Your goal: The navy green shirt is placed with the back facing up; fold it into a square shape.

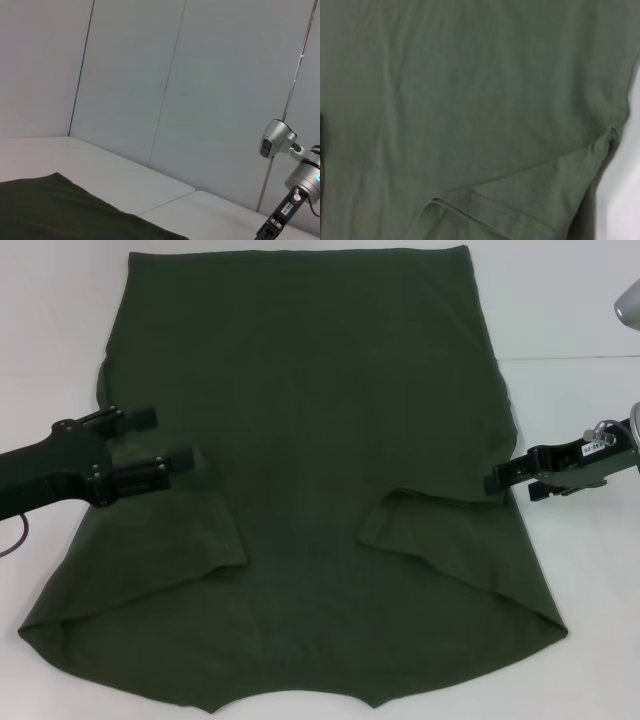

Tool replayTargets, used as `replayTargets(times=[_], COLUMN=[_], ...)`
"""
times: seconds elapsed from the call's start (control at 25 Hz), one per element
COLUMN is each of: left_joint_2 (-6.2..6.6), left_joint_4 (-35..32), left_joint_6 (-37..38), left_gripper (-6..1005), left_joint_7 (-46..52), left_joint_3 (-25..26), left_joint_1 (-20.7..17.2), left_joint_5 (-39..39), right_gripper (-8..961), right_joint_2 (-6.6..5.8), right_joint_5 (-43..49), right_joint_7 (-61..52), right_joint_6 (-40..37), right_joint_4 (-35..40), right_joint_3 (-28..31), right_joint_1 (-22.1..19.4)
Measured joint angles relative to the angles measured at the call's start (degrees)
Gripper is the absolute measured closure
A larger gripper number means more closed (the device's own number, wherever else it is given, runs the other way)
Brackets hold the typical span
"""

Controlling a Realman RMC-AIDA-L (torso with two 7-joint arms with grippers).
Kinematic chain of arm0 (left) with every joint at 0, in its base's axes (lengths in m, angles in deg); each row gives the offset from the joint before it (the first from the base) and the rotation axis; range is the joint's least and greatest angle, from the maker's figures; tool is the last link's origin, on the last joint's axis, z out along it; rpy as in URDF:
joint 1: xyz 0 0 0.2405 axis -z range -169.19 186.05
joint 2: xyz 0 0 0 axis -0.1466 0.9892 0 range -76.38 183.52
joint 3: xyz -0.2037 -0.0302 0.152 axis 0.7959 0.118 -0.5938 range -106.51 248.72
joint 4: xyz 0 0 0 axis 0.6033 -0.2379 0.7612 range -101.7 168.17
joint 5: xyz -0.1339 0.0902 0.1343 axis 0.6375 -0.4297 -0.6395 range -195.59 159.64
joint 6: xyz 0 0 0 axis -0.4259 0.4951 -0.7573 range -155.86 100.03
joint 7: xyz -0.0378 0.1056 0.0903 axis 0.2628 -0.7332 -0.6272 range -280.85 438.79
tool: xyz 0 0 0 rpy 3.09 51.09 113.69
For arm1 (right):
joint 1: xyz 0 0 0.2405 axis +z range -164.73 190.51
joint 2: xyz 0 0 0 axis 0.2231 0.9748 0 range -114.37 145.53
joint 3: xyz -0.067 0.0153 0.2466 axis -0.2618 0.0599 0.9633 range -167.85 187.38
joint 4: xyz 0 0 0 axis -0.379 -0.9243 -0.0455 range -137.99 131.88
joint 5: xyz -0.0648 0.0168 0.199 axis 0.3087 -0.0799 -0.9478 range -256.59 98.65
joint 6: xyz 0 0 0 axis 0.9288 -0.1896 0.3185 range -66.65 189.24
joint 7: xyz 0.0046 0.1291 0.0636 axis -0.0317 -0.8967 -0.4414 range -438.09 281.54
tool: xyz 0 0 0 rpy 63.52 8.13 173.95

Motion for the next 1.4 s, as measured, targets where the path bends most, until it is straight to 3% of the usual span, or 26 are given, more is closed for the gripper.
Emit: replayTargets(times=[0.52, 0.96, 1.16, 1.4], left_joint_2=[0.0, 0.0, 0.0, 0.21], left_joint_4=[0.02, -0.04, -0.04, -0.04], left_joint_6=[0.27, 0.58, 0.73, 1.18], left_gripper=[80, 81, 81, 81], left_joint_7=[-0.21, -0.19, -0.17, -0.08], left_joint_3=[-0.06, 0.01, 0.14, 0.1], left_joint_1=[-0.14, -0.14, -0.14, -0.01], left_joint_5=[0.02, 0.09, 0.16, 0.4], right_gripper=[143, 144, 144, 143], right_joint_2=[2.6, 4.09, 3.83, 1.14], right_joint_5=[-2.44, -5.07, -14.73, -30.87], right_joint_7=[0.95, 1.7, 4.06, 7.73], right_joint_6=[4.73, 8.05, 7.11, 2.63], right_joint_4=[-0.12, -0.12, -0.13, 0.22], right_joint_3=[0.8, 0.81, 2.11, 8.08], right_joint_1=[-1.0, -1.97, -3.36, -4.94])
